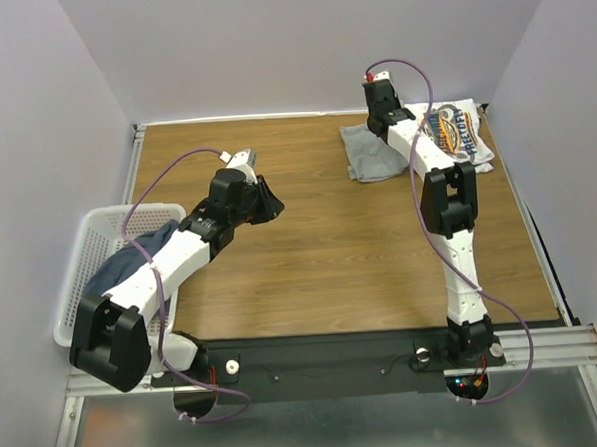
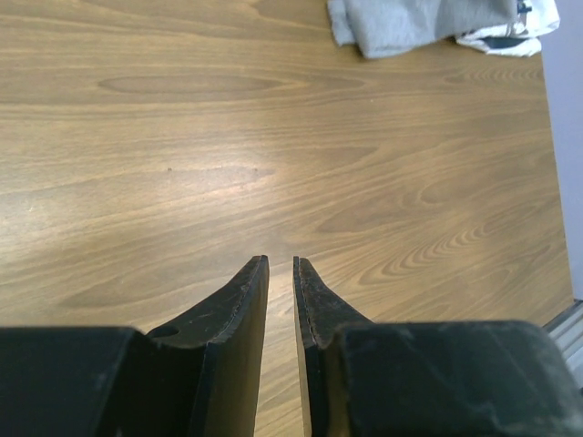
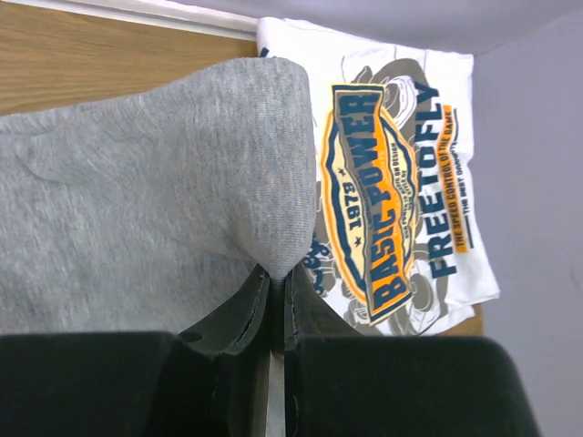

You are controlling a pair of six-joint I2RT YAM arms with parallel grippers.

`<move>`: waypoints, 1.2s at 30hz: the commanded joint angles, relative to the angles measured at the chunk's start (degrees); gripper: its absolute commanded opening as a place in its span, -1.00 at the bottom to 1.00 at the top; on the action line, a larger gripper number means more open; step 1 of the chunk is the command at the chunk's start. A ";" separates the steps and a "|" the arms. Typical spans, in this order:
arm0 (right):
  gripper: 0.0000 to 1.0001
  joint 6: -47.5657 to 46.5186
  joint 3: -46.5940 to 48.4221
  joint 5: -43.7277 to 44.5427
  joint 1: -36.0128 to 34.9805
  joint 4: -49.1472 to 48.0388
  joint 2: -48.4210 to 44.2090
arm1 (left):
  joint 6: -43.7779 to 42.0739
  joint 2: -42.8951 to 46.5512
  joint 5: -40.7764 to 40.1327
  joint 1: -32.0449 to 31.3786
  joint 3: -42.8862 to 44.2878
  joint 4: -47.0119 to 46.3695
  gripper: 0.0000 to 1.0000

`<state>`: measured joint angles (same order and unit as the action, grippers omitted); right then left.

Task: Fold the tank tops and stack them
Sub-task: Neatly place the folded tank top to the corner

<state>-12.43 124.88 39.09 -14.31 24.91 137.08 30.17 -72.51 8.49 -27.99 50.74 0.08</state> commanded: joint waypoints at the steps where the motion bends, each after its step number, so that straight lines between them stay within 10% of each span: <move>1: -0.98 -7.25 7.29 5.91 0.42 -0.03 2.57 | -1.87 -0.52 3.02 0.65 2.70 -0.87 -0.42; 36: -0.92 -16.84 9.86 5.82 5.08 -5.04 -4.36 | -1.26 -4.57 9.26 2.76 0.50 -3.33 -0.43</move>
<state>-27.68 134.78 44.12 -9.19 25.26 138.67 29.36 -77.56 16.16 -25.56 50.74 -0.64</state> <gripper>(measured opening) 0.098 0.287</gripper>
